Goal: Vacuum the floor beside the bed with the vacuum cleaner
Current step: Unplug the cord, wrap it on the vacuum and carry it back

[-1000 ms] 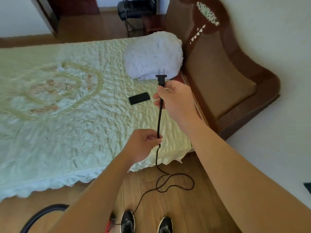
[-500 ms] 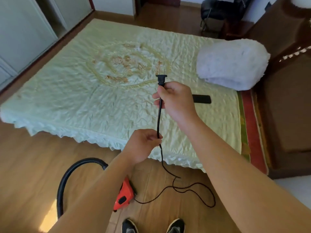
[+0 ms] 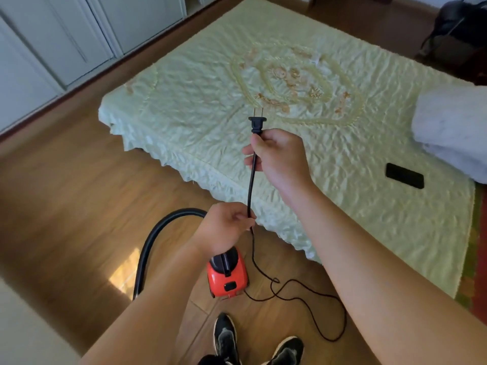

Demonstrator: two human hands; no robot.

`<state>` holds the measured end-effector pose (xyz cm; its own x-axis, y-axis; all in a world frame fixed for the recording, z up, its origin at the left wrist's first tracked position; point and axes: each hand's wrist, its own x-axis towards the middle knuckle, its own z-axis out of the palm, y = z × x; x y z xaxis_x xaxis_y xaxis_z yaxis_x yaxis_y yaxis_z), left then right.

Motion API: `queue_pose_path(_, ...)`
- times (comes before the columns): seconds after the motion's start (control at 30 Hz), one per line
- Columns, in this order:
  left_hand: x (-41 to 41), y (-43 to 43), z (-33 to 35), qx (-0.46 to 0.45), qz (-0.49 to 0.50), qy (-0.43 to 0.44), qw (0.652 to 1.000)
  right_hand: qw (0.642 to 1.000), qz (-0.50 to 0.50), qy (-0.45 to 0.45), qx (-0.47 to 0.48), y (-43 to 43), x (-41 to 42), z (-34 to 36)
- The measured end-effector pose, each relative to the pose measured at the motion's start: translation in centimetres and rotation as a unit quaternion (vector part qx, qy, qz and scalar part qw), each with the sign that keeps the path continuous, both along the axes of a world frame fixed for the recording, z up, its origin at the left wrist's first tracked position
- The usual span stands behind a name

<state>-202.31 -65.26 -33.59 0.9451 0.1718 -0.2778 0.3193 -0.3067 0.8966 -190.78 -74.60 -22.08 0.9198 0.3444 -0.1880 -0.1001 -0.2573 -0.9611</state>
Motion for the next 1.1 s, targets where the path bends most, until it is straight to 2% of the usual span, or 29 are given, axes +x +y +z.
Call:
queue_pose_path(0.27,-5.4,5.0,-2.6,-0.024,0.080,-0.002,0.997,0.997,0.065,0.042,0.005,7.6,-2.7,-2.6)
queue_pose_path(0.5,-8.1,4.4,-5.7,-0.010,0.136,0.029,0.990,0.988,0.134,0.077,-0.010,11.0,-4.3,-7.3)
queue_pose_path(0.7,-8.7,2.9,-8.9,-0.023,0.182,0.059,0.981,0.981,0.161,0.100,-0.037,10.4,-3.1,-12.4)
queue_pose_path(1.1,-7.8,-1.6,-17.6,-0.043,0.189,0.108,0.975,0.969,0.192,0.137,-0.068,7.0,-1.5,-23.3)
